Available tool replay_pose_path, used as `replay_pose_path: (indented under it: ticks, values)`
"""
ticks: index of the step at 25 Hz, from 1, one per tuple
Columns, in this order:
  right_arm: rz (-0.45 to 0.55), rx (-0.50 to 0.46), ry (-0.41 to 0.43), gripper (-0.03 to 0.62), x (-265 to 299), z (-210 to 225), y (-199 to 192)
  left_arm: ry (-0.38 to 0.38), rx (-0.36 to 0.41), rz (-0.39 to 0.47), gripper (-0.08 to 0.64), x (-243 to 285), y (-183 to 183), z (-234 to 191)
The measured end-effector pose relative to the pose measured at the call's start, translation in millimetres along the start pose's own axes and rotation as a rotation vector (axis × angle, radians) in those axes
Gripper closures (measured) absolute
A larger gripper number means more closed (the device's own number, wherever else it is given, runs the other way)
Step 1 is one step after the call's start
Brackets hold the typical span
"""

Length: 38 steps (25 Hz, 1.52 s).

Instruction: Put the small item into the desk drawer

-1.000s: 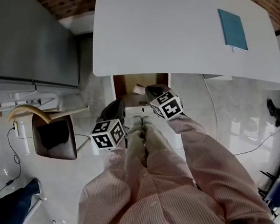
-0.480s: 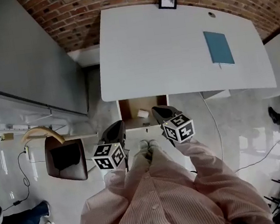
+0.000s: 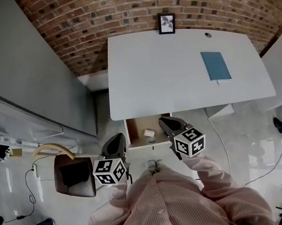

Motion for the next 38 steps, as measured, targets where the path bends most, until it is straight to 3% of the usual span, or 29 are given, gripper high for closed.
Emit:
replay_pose_path:
  ticks: [16,23,38]
  values:
    - [0.224,-0.007,-0.007,0.586,-41.3,1.3,81.8,0.027,0.055,0.187,0.561,-23.3,72.6,9.7]
    - [0.263,-0.031,-0.022,0.586,-52.5,7.7,102.2,0.041,0.095,0.229,0.561,-25.7,94.8,13.8]
    - [0.280,-0.040,-0.052,0.586,-63.1,22.2,104.0,0.053,0.117,0.236,0.561,-23.4,102.1,16.6]
Point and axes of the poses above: the fingertips, and each gripper's own axes: x forward along the fingers, z to its right, y out of its top, the point moved 2 cm from there along -x, backward along the fingers, and after that the axes turned 4 degrees about z, right-handed, at the moved point
